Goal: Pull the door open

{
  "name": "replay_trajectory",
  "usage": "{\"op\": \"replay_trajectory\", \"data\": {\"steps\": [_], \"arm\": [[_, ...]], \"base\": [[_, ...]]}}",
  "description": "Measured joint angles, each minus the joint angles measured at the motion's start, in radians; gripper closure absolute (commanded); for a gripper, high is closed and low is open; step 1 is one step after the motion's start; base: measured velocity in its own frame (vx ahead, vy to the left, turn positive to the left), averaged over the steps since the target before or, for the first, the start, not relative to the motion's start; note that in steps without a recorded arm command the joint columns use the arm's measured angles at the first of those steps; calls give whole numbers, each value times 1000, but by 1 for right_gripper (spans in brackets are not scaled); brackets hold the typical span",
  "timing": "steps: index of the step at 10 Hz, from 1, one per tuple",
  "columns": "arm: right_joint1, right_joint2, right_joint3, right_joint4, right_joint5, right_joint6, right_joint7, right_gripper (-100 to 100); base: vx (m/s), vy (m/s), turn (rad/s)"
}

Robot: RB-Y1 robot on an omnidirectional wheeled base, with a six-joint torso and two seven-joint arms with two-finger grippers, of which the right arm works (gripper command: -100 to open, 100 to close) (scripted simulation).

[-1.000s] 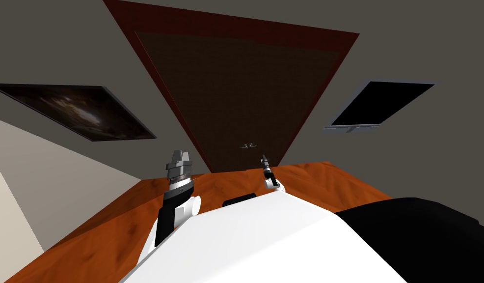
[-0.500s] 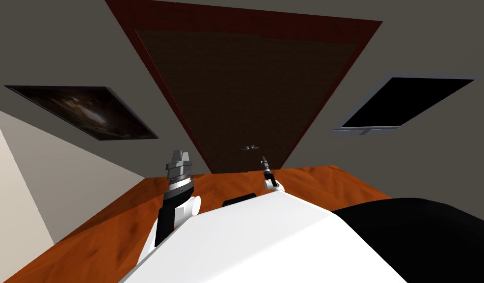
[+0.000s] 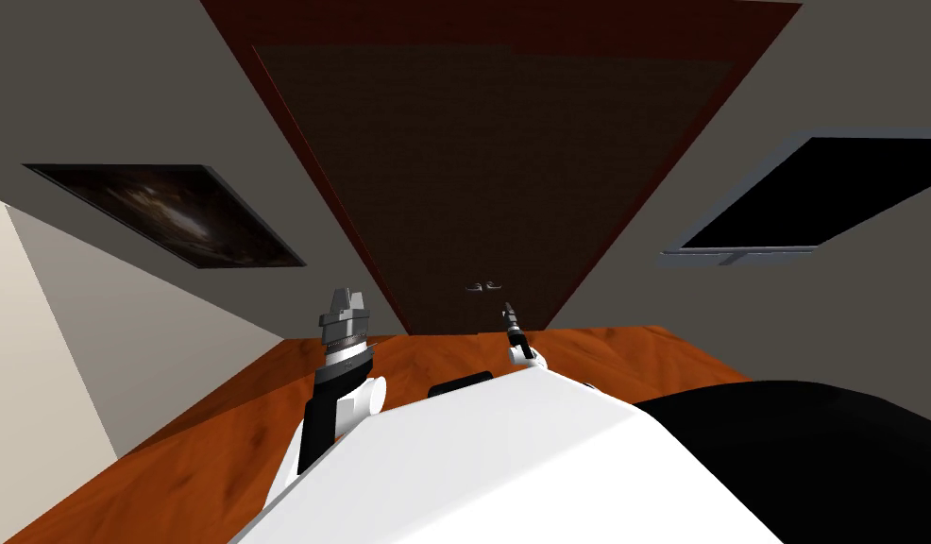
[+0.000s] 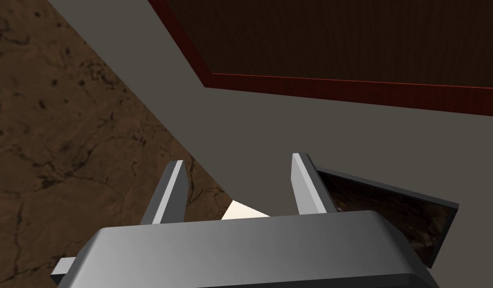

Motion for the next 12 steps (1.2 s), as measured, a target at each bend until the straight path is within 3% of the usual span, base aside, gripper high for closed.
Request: {"op": "replay_trajectory", "data": {"steps": [3,9,10,11,12], "arm": [[-27,-3,1,67,-11,-14,-7,-100],[-61,-6,3,143,-24,-28,-17,-100],[-47,-26,-7,151,-30,-31,-25,-100],[-3,-42,-19,111,-38,-17,-28,-100],[2,-50,-26,113,-42,-12,-29,-100]], "base": [[91,-25,64],[50,-9,24],[21,37,-11],[23,29,-3],[15,14,7]]}}
